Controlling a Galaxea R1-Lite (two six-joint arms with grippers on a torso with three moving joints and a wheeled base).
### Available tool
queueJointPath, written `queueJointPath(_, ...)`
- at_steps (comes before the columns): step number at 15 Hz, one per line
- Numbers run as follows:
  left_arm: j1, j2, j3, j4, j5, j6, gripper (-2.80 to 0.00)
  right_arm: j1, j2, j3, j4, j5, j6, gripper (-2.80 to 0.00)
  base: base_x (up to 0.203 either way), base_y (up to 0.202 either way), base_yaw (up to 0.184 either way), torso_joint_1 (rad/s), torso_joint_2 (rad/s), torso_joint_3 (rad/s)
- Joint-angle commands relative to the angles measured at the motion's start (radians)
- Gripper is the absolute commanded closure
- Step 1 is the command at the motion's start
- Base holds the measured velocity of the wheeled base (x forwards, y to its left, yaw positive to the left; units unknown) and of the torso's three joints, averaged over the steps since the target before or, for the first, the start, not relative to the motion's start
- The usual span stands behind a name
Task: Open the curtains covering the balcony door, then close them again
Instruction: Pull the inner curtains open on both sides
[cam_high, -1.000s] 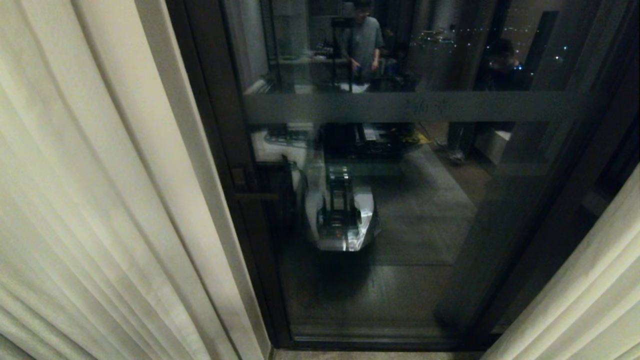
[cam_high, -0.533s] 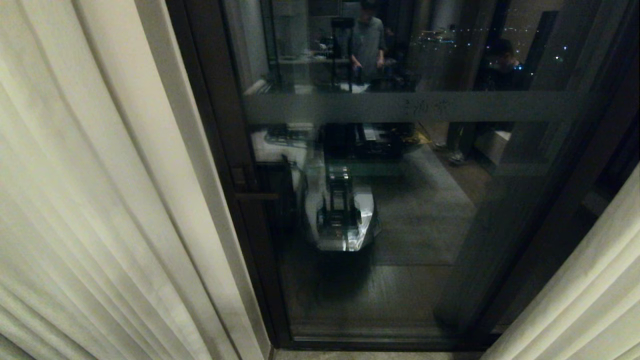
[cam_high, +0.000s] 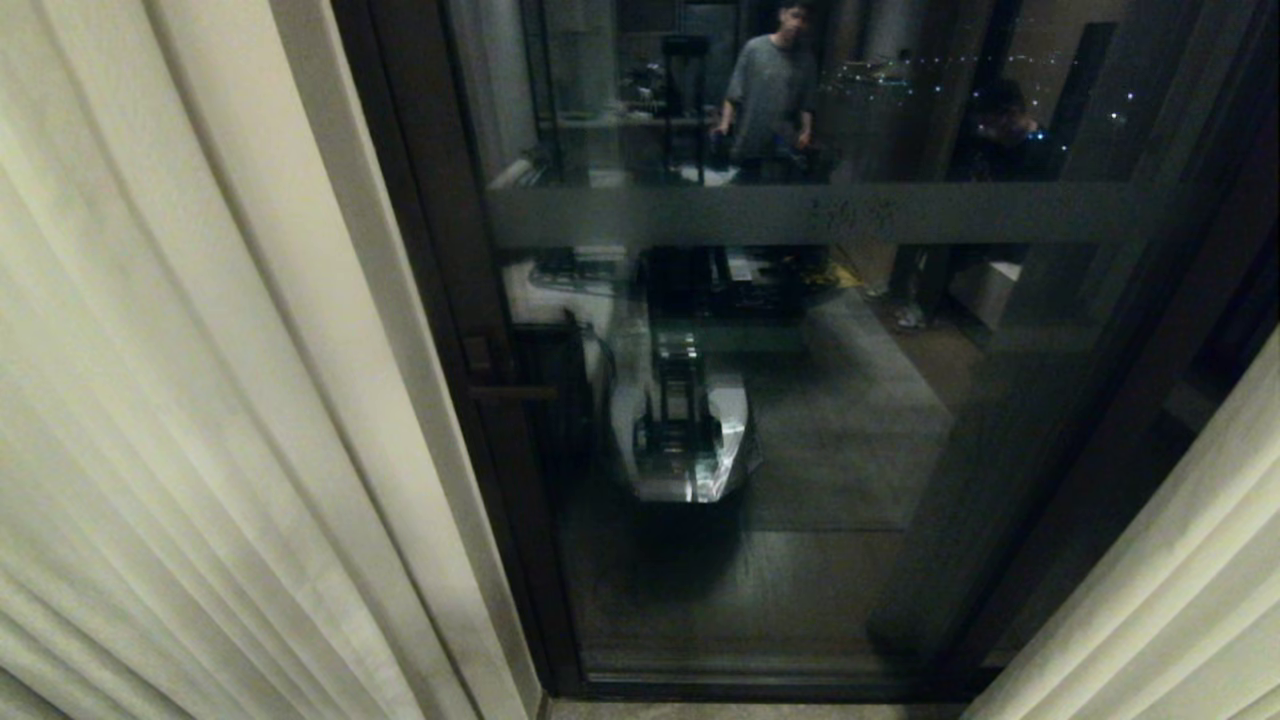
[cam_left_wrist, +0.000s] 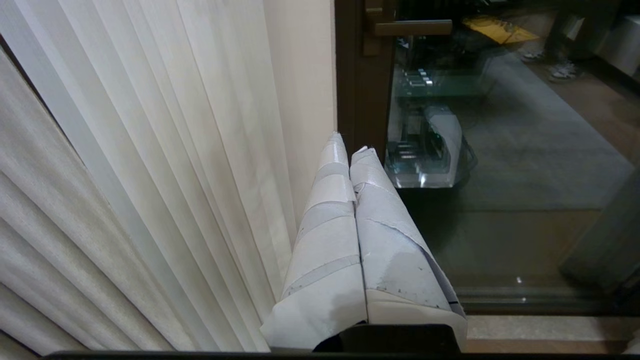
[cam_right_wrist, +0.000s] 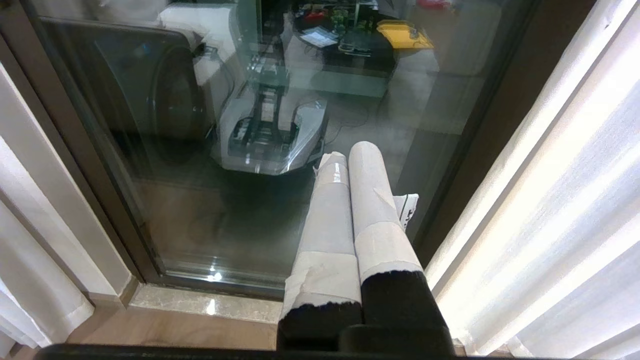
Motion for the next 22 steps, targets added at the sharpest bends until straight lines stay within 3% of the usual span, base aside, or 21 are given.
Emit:
queueJointPath(1,0.000,-0.002,0.000,0.000,0.001,-0.001,0.00,0.000,0.002,0.000,0.000,0.000,-0.001,0.00,0.000,0.000,0.000,0.000,0.00,0.000)
queueJointPath(10,0.000,-0.002,0.000,0.000,0.001,-0.009,0.00,0.000,0.000,0.000,0.000,0.000,-0.001,0.00,0.001,-0.020,0.002,0.000,0.00,0.001)
queueJointPath(22,0.000,-0.002,0.000,0.001,-0.002,-0.004,0.00,0.000,0.002,0.000,0.000,0.000,-0.001,0.00,0.000,-0.188,0.001,0.003,0.00,0.003)
